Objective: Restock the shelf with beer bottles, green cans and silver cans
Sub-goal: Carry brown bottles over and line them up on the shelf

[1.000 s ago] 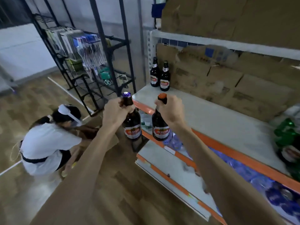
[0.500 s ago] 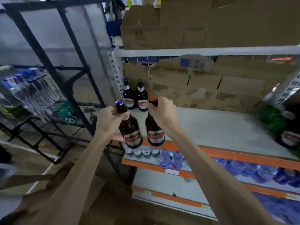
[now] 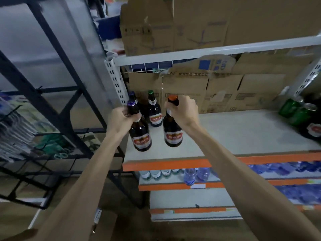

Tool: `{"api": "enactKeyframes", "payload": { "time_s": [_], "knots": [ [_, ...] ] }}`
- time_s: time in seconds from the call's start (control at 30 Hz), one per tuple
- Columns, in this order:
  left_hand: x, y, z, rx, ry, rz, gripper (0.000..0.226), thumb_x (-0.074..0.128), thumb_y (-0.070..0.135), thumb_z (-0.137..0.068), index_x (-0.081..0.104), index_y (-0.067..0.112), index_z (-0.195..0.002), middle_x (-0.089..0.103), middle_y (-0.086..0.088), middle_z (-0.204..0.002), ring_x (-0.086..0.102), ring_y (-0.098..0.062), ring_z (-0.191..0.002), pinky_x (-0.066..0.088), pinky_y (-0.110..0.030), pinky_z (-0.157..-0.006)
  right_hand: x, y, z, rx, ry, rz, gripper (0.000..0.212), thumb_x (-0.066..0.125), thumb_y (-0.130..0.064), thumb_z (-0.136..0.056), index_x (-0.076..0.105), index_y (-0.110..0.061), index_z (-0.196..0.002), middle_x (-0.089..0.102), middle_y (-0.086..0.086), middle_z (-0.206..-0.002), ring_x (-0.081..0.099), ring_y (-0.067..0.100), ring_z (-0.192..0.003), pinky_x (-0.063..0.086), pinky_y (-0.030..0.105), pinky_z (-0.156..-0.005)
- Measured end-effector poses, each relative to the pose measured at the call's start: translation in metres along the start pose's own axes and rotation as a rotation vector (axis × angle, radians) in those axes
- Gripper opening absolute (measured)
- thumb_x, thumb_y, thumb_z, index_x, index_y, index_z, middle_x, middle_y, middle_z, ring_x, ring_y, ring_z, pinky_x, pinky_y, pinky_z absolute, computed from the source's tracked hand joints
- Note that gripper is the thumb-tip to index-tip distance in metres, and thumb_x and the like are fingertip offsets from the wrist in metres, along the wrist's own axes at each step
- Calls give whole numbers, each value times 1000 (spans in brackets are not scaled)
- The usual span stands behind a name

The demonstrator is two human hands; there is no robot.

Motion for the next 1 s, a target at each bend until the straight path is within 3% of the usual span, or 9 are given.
{"api": "enactKeyframes", "payload": {
  "time_s": [0.13,0.27,0.53,0.7,0.8,0.93,1.0],
  "knots": [
    [-7,-16,-29,17,-90,52,20,82,14,-78,72,26,-90,73,2,-94,70,-17,-95,53,-44,-95,17,-20,-2,45,38,25,25,62,-36,-93,70,-12,-91,70,4,-86,63,27,-80,48,33,-66],
    [-11,-25,-51,34,-151,75,31,81,16,-79,73,14,-109,74,-4,-108,68,-17,-98,51,-35,-92,32,-34,-8,92,73,-17,24,62,-33,-92,68,-12,-82,65,-1,-72,62,24,-73,48,32,-64],
    [-13,-48,-89,73,-182,94,13,78,15,-82,73,14,-94,75,-7,-93,71,-24,-91,54,-51,-92,69,-36,-33,106,79,-36,24,64,-35,-89,64,-16,-74,64,-4,-67,62,18,-67,41,28,-59],
    [0,-81,-107,38,-200,82,12,77,20,-81,71,14,-89,75,-3,-87,71,-23,-88,54,-54,-90,98,-17,-50,91,90,-33,29,65,-40,-87,65,-12,-82,67,2,-72,64,27,-74,52,41,-68],
    [11,-98,-113,-4,-169,96,19,78,15,-80,71,15,-97,75,-5,-98,70,-23,-95,54,-51,-93,114,-2,-59,108,82,-23,29,65,-39,-89,66,-11,-93,67,4,-79,64,28,-79,51,37,-68],
    [24,-116,-122,-23,-142,111,21,77,13,-82,72,10,-102,75,-5,-96,71,-21,-93,55,-50,-89,136,15,-68,116,59,-23,31,65,-41,-86,62,-12,-96,66,3,-83,63,27,-80,51,38,-67],
    [27,-123,-128,-45,-123,106,20,77,16,-82,72,10,-100,75,-5,-95,71,-21,-91,56,-51,-86,144,21,-71,122,51,-33,30,66,-38,-86,61,-10,-96,65,3,-83,61,25,-79,43,32,-63]
  ]
}}
Point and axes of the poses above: each hand's wrist, its own z-axis away from the middle knuckle, its own x-axis out of the palm, y = z × x, the point moved 5 cm from there along -z, towards the middle knuckle
